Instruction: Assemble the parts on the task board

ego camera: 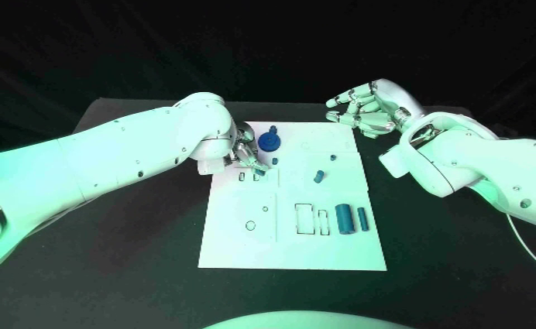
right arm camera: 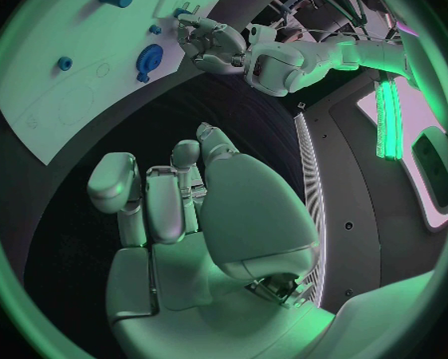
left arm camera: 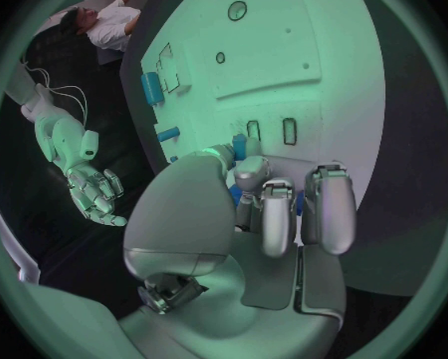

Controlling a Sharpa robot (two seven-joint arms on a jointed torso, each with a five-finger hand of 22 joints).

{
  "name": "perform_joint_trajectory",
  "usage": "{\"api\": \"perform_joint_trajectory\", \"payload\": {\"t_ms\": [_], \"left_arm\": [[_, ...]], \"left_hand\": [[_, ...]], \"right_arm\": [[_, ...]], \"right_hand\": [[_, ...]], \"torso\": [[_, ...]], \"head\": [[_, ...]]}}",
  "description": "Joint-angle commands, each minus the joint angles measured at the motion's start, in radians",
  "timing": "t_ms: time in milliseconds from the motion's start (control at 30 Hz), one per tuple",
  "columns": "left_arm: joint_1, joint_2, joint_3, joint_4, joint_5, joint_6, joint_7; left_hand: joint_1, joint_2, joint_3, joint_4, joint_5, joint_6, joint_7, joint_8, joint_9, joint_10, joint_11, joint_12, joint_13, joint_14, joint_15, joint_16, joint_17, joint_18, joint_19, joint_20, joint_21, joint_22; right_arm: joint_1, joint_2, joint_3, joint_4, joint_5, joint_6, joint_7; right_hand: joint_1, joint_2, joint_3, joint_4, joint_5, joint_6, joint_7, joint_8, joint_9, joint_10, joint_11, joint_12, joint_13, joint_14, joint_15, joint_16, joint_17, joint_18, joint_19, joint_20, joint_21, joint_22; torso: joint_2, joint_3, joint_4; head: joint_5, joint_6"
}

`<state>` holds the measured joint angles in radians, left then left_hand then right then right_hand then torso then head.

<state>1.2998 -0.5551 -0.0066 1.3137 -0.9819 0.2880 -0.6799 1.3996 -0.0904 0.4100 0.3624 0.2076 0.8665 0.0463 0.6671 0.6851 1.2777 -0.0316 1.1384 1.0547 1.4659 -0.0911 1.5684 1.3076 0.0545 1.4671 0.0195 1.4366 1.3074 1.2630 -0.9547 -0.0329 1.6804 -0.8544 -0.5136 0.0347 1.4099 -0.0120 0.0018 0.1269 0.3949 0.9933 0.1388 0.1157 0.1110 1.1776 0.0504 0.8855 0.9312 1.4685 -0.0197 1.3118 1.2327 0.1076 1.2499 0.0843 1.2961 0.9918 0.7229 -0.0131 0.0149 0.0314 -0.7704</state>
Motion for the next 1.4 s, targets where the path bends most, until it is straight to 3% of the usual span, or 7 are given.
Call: {"api": "perform_joint_trajectory", "payload": {"t_ms": [33,433,700,1133,1400], "left_arm": [[0.0,-0.008,0.0,0.011,0.008,-0.004,0.015],[-0.001,-0.042,0.0,0.053,0.007,-0.069,0.021],[-0.004,-0.049,-0.001,0.066,-0.024,-0.056,0.024],[-0.016,-0.047,-0.004,0.069,-0.06,-0.046,0.014],[-0.024,-0.054,-0.004,0.073,-0.063,-0.037,0.012]], "left_hand": [[-0.041,-0.03,0.2,-0.144,-0.008,0.0,0.001,0.006,0.023,0.004,0.004,-0.003,-0.007,0.105,0.006,0.002,0.263,-0.009,0.024,0.004,-0.007,0.056],[-0.082,-0.039,0.256,-0.178,-0.01,-0.004,0.001,0.011,0.04,0.005,0.006,-0.003,-0.008,0.105,0.007,0.002,0.263,-0.01,0.027,0.005,-0.004,0.063],[-0.085,-0.04,0.263,-0.184,-0.011,-0.006,0.001,0.01,0.042,0.002,0.007,-0.008,-0.013,0.105,0.007,0.002,0.263,-0.012,0.03,0.005,0.001,0.071],[-0.089,-0.039,0.266,-0.187,-0.012,-0.009,0.002,0.01,0.044,0.003,0.007,-0.006,-0.011,0.105,0.007,0.002,0.263,-0.019,0.042,0.005,0.022,0.101],[-0.089,-0.039,0.266,-0.187,-0.012,-0.009,0.002,0.01,0.044,0.003,0.007,-0.006,-0.011,0.105,0.007,0.002,0.263,-0.019,0.042,0.005,0.022,0.101]], "right_arm": [[-0.001,0.001,0.0,0.0,-0.003,0.014,0.0],[-0.002,0.003,-0.001,-0.002,0.005,0.012,0.002],[-0.006,0.004,-0.001,-0.004,0.013,0.014,0.008],[-0.008,0.001,-0.001,-0.003,0.018,0.0,0.021],[-0.01,-0.001,-0.001,-0.003,0.016,-0.007,0.028]], "right_hand": [[0.013,0.001,0.007,-0.002,0.007,0.009,-0.002,-0.002,-0.002,-0.002,-0.004,-0.003,0.0,0.031,-0.008,-0.006,-0.001,0.009,-0.004,-0.003,-0.004,-0.001],[0.002,0.004,0.011,0.006,0.0,0.009,0.0,-0.003,-0.002,-0.001,-0.002,-0.004,-0.003,0.032,-0.007,-0.008,-0.001,0.009,-0.004,-0.003,-0.005,-0.002],[-0.015,0.005,0.014,0.02,-0.027,0.009,0.0,-0.004,-0.003,0.002,-0.002,-0.001,-0.005,0.033,-0.006,-0.01,-0.001,0.009,-0.003,-0.002,-0.008,-0.005],[-0.017,0.005,0.015,0.021,-0.029,0.009,0.0,-0.004,-0.003,0.002,-0.002,-0.001,-0.006,0.033,-0.006,-0.01,-0.001,0.009,-0.003,-0.002,-0.008,-0.005],[-0.017,0.005,0.015,0.021,-0.029,0.009,0.0,-0.004,-0.003,0.002,-0.002,0.0,-0.005,0.033,-0.006,-0.01,0.0,0.009,-0.002,-0.002,-0.008,-0.004]], "torso": [[-0.001,0.0006,0.0024],[0.0,0.0003,0.0017],[0.0,-0.0001,0.0009],[0.0,-0.0011,-0.0004],[0.0,-0.0001,0.004]], "head": [[0.0,-0.002],[0.007,-0.004],[0.01,-0.005],[0.017,-0.005],[0.018,-0.004]]}}
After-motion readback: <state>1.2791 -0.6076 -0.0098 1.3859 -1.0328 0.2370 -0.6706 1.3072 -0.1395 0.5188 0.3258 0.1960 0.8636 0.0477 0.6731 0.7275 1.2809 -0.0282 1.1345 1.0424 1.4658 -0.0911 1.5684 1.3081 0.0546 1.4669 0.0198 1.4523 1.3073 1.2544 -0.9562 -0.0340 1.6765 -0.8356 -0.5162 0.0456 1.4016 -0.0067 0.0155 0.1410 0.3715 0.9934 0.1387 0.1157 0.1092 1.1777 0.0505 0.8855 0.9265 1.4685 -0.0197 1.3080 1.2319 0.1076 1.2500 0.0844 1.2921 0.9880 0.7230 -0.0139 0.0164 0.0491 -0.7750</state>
